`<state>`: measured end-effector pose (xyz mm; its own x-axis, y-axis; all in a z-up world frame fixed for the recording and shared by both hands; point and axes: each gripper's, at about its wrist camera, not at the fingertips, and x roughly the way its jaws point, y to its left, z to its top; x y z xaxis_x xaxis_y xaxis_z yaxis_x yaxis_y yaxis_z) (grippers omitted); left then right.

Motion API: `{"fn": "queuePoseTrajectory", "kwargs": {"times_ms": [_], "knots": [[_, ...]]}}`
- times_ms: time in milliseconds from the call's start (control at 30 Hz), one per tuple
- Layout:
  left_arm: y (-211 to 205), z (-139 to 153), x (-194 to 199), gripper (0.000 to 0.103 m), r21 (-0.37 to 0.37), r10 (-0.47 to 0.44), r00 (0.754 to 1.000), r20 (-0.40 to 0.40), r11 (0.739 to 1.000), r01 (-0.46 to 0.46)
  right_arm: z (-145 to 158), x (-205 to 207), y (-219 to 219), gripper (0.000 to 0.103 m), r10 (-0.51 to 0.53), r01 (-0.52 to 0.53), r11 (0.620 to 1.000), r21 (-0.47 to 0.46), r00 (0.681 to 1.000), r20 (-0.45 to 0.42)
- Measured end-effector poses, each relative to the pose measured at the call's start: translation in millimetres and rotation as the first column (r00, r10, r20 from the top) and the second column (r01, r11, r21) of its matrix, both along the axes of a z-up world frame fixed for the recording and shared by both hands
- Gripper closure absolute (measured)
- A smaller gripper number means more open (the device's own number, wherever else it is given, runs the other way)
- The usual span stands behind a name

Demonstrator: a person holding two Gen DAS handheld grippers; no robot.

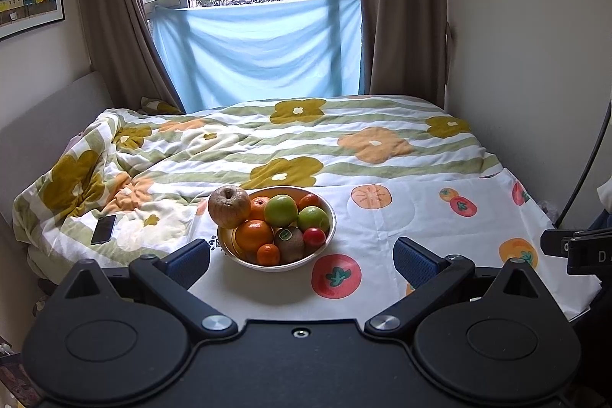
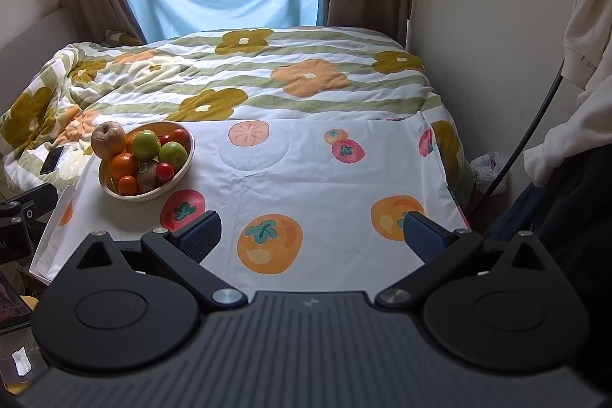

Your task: Organize fruits

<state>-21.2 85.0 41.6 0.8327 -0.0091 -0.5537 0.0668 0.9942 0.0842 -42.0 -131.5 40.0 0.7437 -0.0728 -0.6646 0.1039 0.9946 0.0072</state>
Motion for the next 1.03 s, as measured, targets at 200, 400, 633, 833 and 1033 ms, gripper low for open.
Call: {"fn": "queuePoseTrajectory", "kwargs": {"times_ms": [200, 400, 633, 833, 1033], "knots": [[-0.6, 0.7, 1.3, 0.0, 0.004, 0.002, 1.0, 0.003, 1.0, -0.002, 0.3, 1.9, 0.1, 0.0, 0.001, -0.001, 1.0, 0.002, 1.0, -0.001], [-0.7, 0.9, 3.3, 0.0, 0.006, 0.002, 1.0, -0.003, 1.0, -0.001, 0.5, 2.1, 0.1, 0.0, 0.0, 0.0, 1.0, 0.003, 1.0, -0.002], [-2.6, 0.8, 5.6, 0.0, 0.023, 0.005, 1.0, 0.006, 1.0, -0.005, 0.4, 2.9, 0.2, 0.0, 0.001, -0.001, 1.0, 0.003, 1.0, -0.003], [2.4, -2.0, 10.0, 0.0, -0.004, 0.007, 1.0, -0.012, 1.0, -0.007, -0.8, 3.8, 1.2, 0.0, 0.0, 0.0, 1.0, 0.004, 1.0, -0.006], [6.5, -2.5, 15.6, 0.0, -0.013, 0.01, 1.0, -0.005, 1.0, -0.01, -2.6, 6.8, 4.6, 0.0, 0.003, -0.003, 1.0, 0.001, 1.0, -0.014]]}}
